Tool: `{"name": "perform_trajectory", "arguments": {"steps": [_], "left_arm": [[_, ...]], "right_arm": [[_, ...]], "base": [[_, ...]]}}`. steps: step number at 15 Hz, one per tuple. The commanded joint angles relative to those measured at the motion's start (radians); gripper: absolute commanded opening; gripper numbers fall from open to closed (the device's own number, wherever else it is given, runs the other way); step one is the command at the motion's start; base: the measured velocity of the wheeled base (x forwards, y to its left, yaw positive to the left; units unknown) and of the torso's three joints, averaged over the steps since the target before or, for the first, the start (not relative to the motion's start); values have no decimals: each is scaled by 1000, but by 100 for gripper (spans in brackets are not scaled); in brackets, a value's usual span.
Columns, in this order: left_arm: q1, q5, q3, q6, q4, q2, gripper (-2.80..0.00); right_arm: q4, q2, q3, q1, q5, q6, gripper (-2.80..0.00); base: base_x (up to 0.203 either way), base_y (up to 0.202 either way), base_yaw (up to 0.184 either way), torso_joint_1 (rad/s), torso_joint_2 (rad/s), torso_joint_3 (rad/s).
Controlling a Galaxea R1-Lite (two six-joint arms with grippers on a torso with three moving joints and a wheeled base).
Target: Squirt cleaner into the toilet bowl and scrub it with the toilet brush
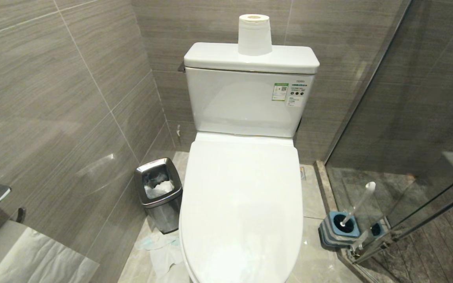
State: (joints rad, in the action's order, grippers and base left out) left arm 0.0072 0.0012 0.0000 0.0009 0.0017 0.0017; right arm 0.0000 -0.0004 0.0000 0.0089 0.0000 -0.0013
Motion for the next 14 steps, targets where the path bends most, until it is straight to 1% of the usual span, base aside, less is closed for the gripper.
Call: {"name": "perform_trajectory", "arguments": {"steps": [1,14], "left_arm": [[0,0,0,0,0,1,-280],[0,0,0,0,0,1,-280]], "right_arm": [[0,0,2,0,0,0,-280],[0,0,2,0,1,0,-280]], "base": [[0,0,0,0,0,0],[0,0,0,0,0,0]]}}
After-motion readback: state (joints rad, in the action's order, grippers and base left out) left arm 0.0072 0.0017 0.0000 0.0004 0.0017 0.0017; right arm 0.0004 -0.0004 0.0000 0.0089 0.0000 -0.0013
